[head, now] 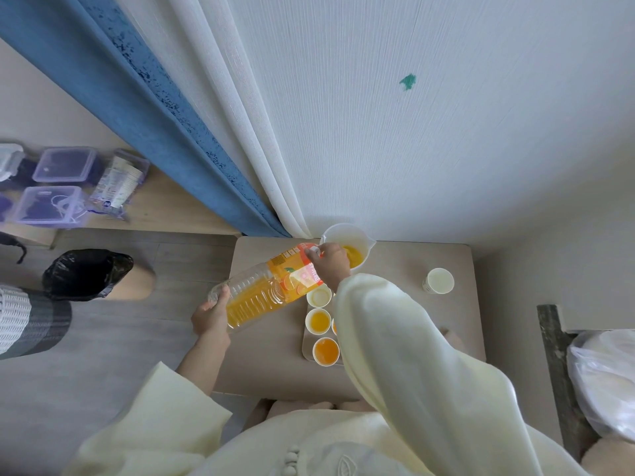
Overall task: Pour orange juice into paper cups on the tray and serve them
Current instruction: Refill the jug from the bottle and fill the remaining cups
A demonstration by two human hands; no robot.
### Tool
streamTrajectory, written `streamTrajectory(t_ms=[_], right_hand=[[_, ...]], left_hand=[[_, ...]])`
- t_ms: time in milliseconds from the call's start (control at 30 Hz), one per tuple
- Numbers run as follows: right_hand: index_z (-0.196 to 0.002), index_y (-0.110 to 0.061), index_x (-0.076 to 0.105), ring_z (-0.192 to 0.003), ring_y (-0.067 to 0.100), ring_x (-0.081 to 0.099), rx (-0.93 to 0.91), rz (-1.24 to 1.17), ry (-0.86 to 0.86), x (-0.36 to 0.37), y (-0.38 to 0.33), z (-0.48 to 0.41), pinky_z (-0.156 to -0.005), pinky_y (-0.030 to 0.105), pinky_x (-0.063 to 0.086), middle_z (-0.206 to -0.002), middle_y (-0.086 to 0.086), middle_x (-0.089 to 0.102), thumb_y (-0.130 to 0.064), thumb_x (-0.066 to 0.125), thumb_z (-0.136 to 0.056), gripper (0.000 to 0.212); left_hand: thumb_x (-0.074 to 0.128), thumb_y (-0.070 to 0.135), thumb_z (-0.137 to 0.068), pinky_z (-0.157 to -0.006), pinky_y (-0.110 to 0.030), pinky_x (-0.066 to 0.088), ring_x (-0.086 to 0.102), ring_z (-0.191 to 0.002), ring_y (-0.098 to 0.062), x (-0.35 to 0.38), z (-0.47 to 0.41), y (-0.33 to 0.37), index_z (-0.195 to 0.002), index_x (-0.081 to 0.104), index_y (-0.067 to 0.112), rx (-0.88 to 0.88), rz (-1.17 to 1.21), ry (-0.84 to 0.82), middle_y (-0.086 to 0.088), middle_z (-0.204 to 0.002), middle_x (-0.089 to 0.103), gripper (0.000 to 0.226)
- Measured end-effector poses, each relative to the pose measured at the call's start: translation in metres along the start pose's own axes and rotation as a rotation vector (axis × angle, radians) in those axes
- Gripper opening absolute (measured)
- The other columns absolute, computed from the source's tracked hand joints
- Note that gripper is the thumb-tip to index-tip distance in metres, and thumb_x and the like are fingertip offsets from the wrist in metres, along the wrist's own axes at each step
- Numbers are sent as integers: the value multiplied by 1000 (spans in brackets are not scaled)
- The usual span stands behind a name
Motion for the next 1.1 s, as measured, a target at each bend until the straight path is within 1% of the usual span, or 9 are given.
streamTrajectory(t_ms=[100,233,300,400,500,633,767,933,1100], right_hand=[[-96,3,69,-89,32,62,1,6,2,0,1,0,-74,38,46,-94,20,67,-38,53,-96,44],[-97,3,69,-87,30,62,9,-9,5,0,2,0,-76,41,50,-94,19,68,-38,53,-96,44],[-97,3,69,-87,30,63,10,-15,7,0,2,1,-78,42,52,-95,19,68,-38,52,-96,44],[-98,4,69,-89,30,62,-1,-12,6,-1,2,1,-77,38,48,-97,19,68,-37,51,-97,45],[-101,4,68,-93,30,61,-12,1,2,-3,1,2,-75,34,45,-100,20,67,-37,51,-98,45],[-104,5,67,-97,31,61,-7,3,0,-4,1,3,-78,35,45,-104,21,66,-36,50,-99,45],[-99,4,69,-91,30,62,11,-12,6,0,4,-1,-78,39,48,-99,19,68,-39,52,-97,46],[-97,3,70,-87,30,63,28,-12,4,3,5,-2,-76,40,50,-95,18,69,-39,52,-96,45],[-95,5,70,-85,30,63,8,-18,13,4,6,-2,-75,42,51,-93,20,69,-38,52,-97,47]], left_hand=[[75,68,-60,-80,-49,58,68,-90,-31,-1,0,0,-104,67,10,2,-1,1,-10,-100,70,73],[74,68,-62,-80,-49,58,68,-91,-32,0,0,0,-107,67,10,6,-8,-4,-10,-102,70,74],[74,67,-64,-79,-48,58,68,-90,-31,0,1,1,-106,67,10,13,-14,-1,-10,-101,70,71],[74,61,-71,-77,-46,59,69,-87,-30,1,4,3,-104,66,9,17,-18,5,-10,-97,70,62],[74,66,-63,-79,-48,58,69,-88,-31,-1,4,5,-102,66,11,23,-7,0,-9,-98,70,68],[74,71,-52,-81,-48,58,68,-89,-32,-1,0,3,-100,67,12,19,11,-15,-9,-98,70,77],[74,70,-55,-80,-48,58,69,-88,-32,-1,0,3,-97,67,12,27,8,-11,-9,-96,70,72],[72,74,-49,-80,-48,58,69,-88,-31,-2,-2,3,-96,67,13,28,2,-12,-8,-96,70,78],[76,65,-62,-79,-49,58,68,-87,-31,-3,3,7,-88,66,15,47,-11,12,-9,-93,70,57]])
Point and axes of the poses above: each hand's wrist, its own z-axis away from the middle knuckle, its own x-axis out of the palm, y = z × x, the point moved 7 cm from there along -z, towards the middle knuckle
